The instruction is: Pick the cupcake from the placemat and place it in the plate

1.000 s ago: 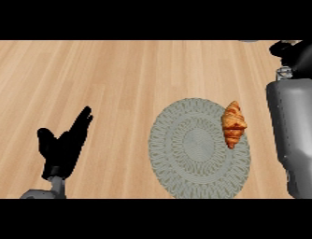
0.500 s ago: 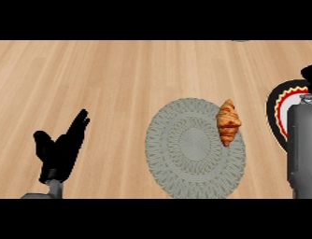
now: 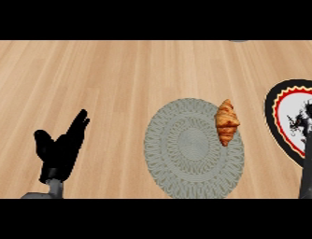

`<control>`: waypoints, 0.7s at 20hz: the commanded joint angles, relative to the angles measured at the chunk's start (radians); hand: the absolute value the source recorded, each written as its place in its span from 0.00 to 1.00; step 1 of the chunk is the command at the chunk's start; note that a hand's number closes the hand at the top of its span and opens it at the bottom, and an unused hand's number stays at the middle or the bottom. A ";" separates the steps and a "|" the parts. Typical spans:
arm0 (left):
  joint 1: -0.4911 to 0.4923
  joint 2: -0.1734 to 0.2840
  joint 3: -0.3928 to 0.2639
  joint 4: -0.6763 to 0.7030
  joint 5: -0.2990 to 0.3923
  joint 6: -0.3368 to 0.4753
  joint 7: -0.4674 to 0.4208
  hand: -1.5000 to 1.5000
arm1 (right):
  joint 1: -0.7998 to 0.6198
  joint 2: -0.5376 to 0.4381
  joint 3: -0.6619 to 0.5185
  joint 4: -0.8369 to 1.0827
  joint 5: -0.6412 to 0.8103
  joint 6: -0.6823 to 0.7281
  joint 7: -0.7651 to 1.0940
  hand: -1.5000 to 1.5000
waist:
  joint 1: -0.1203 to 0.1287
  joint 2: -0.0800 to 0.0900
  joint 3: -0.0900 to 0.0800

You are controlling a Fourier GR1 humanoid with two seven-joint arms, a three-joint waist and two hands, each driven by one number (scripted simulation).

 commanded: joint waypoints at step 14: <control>-0.004 -0.003 0.030 0.099 0.009 -0.034 -0.024 0.50 | 0.042 -0.154 -0.095 0.380 -0.843 -0.255 -0.386 0.00 | -0.004 0.004 -0.005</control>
